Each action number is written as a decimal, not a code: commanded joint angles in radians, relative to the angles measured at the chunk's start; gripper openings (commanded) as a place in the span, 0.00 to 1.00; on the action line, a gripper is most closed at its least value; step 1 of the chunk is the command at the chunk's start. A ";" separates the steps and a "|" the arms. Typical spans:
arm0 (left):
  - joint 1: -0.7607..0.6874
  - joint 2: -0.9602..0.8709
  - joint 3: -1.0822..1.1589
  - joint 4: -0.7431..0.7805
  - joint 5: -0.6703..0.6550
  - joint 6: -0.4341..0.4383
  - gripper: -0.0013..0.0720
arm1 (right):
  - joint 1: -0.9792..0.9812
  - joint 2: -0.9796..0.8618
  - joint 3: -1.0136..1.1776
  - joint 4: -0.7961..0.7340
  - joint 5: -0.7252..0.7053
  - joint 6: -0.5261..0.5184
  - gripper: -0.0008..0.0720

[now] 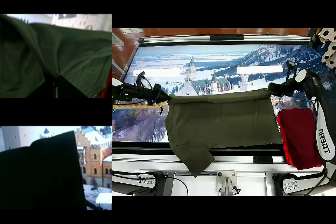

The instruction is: Fold the shirts.

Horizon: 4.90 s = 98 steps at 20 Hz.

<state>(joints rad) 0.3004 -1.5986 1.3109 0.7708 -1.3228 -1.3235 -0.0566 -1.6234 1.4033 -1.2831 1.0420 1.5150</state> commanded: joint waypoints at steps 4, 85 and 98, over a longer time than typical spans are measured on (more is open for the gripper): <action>-0.057 0.001 -0.006 0.167 -0.115 -0.095 0.06 | 0.017 -0.058 0.000 -0.026 0.179 0.056 0.11; -0.188 0.597 -0.882 0.156 -0.021 0.100 0.06 | -0.227 0.207 -0.564 0.002 0.358 -0.241 0.88; -0.189 0.603 -0.687 0.147 -0.033 0.100 0.06 | -0.227 0.164 -0.529 0.204 0.337 -0.310 0.24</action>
<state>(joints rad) 0.1116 -0.9966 0.5648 0.9253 -1.3582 -1.2232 -0.2829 -1.4654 0.8513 -1.1873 1.3418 1.2530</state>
